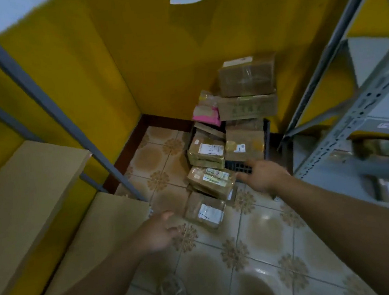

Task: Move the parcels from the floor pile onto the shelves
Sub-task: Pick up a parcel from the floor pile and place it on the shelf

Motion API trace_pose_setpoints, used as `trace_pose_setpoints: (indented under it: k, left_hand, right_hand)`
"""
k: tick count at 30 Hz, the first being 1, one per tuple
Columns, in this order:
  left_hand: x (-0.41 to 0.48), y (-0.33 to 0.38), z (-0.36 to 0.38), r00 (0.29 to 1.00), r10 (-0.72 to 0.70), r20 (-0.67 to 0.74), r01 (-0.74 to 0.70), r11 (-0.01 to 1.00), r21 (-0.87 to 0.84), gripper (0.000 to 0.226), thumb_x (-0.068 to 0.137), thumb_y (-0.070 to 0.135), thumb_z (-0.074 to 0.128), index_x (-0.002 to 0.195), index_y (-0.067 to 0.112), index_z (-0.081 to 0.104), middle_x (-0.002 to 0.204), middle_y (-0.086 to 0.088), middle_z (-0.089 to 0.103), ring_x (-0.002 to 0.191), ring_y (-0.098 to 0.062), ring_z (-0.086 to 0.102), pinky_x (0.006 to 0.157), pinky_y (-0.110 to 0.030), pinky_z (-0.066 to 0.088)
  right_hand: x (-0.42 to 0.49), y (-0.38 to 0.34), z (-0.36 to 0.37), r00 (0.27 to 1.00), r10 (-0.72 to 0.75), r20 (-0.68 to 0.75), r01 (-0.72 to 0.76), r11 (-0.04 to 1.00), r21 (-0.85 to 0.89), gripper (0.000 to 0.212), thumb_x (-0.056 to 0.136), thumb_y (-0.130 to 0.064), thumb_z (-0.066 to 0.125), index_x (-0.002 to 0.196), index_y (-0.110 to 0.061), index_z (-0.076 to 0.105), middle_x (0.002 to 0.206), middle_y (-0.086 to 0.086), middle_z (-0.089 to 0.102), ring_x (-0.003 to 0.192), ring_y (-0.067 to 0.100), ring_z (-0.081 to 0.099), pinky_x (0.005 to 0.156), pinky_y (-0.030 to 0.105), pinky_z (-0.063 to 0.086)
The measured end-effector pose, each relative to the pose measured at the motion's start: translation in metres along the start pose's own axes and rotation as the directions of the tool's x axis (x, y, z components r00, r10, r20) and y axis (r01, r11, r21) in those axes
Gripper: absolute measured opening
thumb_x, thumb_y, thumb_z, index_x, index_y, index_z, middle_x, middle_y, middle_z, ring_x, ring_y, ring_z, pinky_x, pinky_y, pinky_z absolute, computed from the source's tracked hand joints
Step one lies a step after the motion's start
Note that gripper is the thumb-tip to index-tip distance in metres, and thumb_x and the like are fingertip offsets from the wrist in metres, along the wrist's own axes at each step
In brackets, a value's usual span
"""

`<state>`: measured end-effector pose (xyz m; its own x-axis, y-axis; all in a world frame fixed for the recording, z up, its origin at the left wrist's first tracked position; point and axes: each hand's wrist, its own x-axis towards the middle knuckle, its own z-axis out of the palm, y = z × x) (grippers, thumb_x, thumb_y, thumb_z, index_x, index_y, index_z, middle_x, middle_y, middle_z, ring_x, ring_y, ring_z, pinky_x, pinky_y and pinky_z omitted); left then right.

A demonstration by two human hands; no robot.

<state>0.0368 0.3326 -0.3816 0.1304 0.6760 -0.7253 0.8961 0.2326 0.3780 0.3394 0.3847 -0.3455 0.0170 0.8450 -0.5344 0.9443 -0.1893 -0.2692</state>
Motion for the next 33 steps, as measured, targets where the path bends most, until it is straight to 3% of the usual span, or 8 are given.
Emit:
trace_pose_setpoints:
  k: [2,6,12,21,24,26,28,33]
  left_hand:
    - [0.039,-0.018,-0.014,0.998,-0.013,0.067,0.01,0.998,0.057,0.064,0.097,0.038,0.053,0.152,0.02,0.025,0.155,-0.004,0.032,0.13,-0.023,0.047,0.09,-0.026,0.045]
    - [0.116,-0.047,-0.023,0.99,-0.057,0.129,0.035,0.984,0.172,0.062,0.096,0.04,0.054,0.15,0.022,0.029,0.155,-0.005,0.032,0.136,-0.024,0.039,0.104,-0.029,0.038]
    - [0.257,-0.081,0.032,0.972,-0.107,0.207,0.074,0.984,0.16,0.055,0.098,0.037,0.051,0.148,0.021,0.035,0.15,-0.006,0.04,0.13,-0.025,0.046,0.099,-0.029,0.04]
    - [0.476,-0.156,0.167,0.989,-0.134,0.064,0.131,0.99,0.052,0.053,0.089,0.037,0.062,0.138,0.025,0.047,0.131,-0.003,0.059,0.11,-0.021,0.059,0.084,-0.027,0.049]
    - [0.53,-0.183,0.2,0.989,-0.147,-0.007,0.146,0.989,-0.028,0.075,0.083,0.044,0.064,0.148,0.037,0.026,0.144,-0.001,0.043,0.123,-0.027,0.051,0.096,-0.042,0.05]
    - [0.546,-0.185,0.215,0.986,-0.166,0.002,0.164,0.968,-0.19,0.083,0.087,0.035,0.068,0.151,0.039,0.016,0.141,0.011,0.04,0.113,-0.014,0.056,0.081,-0.027,0.053]
    - [0.554,-0.188,0.228,0.986,-0.169,0.007,0.164,0.947,-0.277,0.084,0.09,0.023,0.067,0.152,0.036,0.012,0.126,0.018,0.041,0.088,0.003,0.052,0.059,-0.009,0.042]
    - [0.533,-0.193,0.24,0.966,-0.257,0.01,0.237,0.876,-0.421,0.088,0.089,0.022,0.068,0.152,0.035,0.008,0.126,0.018,0.046,0.104,-0.007,0.055,0.065,-0.015,0.047]
  right_hand:
    - [0.024,-0.007,0.024,0.995,0.086,0.056,-0.089,0.995,0.052,0.07,0.097,-0.063,0.041,0.149,-0.017,0.036,0.147,0.011,0.047,0.129,0.03,0.049,0.096,0.035,0.043]
    - [0.076,-0.012,0.074,0.978,0.149,0.145,-0.166,0.979,0.119,0.066,0.098,-0.058,0.041,0.148,-0.015,0.04,0.149,0.012,0.046,0.133,0.03,0.045,0.101,0.033,0.039]
    - [0.201,0.009,0.191,0.949,0.184,0.256,-0.237,0.952,0.193,0.065,0.097,-0.059,0.045,0.149,-0.021,0.038,0.151,0.008,0.045,0.135,0.028,0.044,0.104,0.032,0.038]
    - [0.376,0.08,0.408,0.908,0.203,0.366,-0.283,0.942,0.181,0.068,0.097,-0.053,0.049,0.15,-0.016,0.03,0.144,0.014,0.047,0.128,0.034,0.049,0.099,0.038,0.043]
    - [0.403,0.091,0.457,0.882,0.316,0.349,-0.425,0.854,0.301,0.074,0.095,-0.052,0.052,0.151,-0.013,0.023,0.136,0.017,0.053,0.118,0.036,0.056,0.089,0.037,0.046]
    - [0.413,0.091,0.477,0.858,0.365,0.362,-0.499,0.761,0.415,0.076,0.095,-0.051,0.053,0.152,-0.017,0.016,0.124,0.013,0.059,0.103,0.034,0.062,0.077,0.032,0.047]
    - [0.416,0.086,0.491,0.847,0.38,0.373,-0.53,0.657,0.535,0.069,0.095,-0.045,0.057,0.148,-0.023,0.02,0.115,0.007,0.06,0.087,0.026,0.063,0.068,0.028,0.045]
    - [0.406,0.068,0.501,0.825,0.415,0.384,-0.565,0.567,0.599,0.064,0.093,-0.035,0.063,0.142,-0.018,0.027,0.113,0.008,0.059,0.093,0.032,0.062,0.073,0.036,0.05]
